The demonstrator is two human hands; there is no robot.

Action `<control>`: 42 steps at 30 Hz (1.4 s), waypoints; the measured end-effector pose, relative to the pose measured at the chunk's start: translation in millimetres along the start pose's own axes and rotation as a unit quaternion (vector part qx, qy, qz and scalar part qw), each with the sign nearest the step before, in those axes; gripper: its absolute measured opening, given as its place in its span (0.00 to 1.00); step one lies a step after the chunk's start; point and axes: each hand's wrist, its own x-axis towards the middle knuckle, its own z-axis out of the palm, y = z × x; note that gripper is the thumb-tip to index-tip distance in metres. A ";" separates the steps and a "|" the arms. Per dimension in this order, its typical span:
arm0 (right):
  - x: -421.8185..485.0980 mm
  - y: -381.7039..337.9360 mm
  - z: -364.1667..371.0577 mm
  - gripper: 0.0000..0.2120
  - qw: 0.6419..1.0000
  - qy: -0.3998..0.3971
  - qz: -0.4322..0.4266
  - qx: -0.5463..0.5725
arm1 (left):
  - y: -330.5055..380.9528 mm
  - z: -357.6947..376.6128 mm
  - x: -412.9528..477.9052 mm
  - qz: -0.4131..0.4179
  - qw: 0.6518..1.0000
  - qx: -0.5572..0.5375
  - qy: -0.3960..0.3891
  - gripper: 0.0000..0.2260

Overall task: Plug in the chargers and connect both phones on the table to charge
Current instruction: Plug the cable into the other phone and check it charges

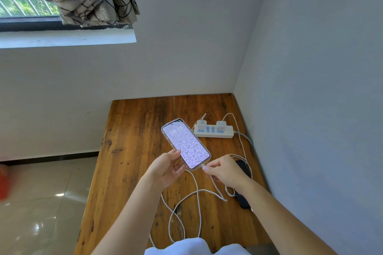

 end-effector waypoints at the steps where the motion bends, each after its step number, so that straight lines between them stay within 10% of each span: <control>1: -0.3 0.1 0.2 0.11 1.000 -0.002 -0.001 -0.002 | -0.5 -0.5 0.2 -0.001 1.000 -0.002 0.000 0.12; 42: -3.2 4.4 2.8 0.10 1.000 -0.010 0.003 -0.008 | -4.5 -3.1 1.8 -0.006 1.000 0.015 -0.015 0.11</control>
